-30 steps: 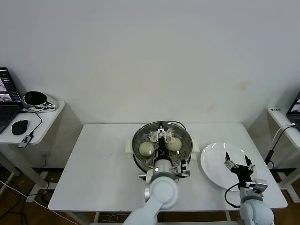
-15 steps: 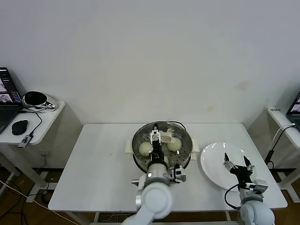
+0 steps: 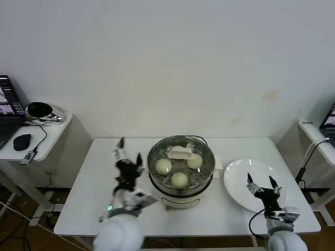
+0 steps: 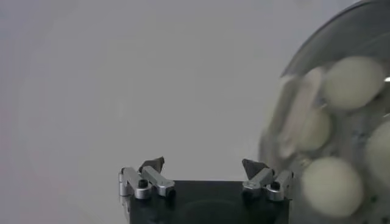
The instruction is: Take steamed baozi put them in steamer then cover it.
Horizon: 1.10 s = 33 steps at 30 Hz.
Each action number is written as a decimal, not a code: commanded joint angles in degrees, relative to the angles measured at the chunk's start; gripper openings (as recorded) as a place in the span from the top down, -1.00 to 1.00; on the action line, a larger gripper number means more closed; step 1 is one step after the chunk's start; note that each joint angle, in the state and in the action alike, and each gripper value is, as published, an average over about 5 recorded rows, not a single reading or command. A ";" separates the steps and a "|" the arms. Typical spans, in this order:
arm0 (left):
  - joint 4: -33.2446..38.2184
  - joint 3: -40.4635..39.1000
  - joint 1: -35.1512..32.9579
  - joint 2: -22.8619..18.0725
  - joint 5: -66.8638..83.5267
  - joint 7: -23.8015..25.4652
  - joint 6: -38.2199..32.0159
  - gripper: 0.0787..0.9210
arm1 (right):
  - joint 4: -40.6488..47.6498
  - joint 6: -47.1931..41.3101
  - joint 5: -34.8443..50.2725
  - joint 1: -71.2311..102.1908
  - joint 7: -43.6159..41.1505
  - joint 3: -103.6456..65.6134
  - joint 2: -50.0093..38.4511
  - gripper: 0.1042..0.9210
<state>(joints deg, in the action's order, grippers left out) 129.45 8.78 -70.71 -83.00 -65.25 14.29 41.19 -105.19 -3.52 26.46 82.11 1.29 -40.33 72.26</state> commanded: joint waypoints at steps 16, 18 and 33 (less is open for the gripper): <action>-5.74 28.22 -34.96 -1.22 66.21 -6.75 -35.30 -0.77 | -13.25 -1.17 -8.87 20.49 -8.28 3.18 3.18 -0.76; -5.41 27.20 -36.36 -1.32 65.00 -6.81 -34.77 -0.77 | -13.35 -0.82 -8.02 21.32 -7.59 2.25 2.38 -0.76; -5.21 28.56 -36.94 -1.91 65.65 -8.98 -34.70 -0.77 | -14.66 -1.47 -10.21 21.95 -6.18 -0.72 3.29 -0.76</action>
<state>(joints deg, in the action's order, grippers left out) 124.61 35.78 -104.33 -84.69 -3.52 6.15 7.84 -118.04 -3.88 18.56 101.50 -4.37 -39.77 75.22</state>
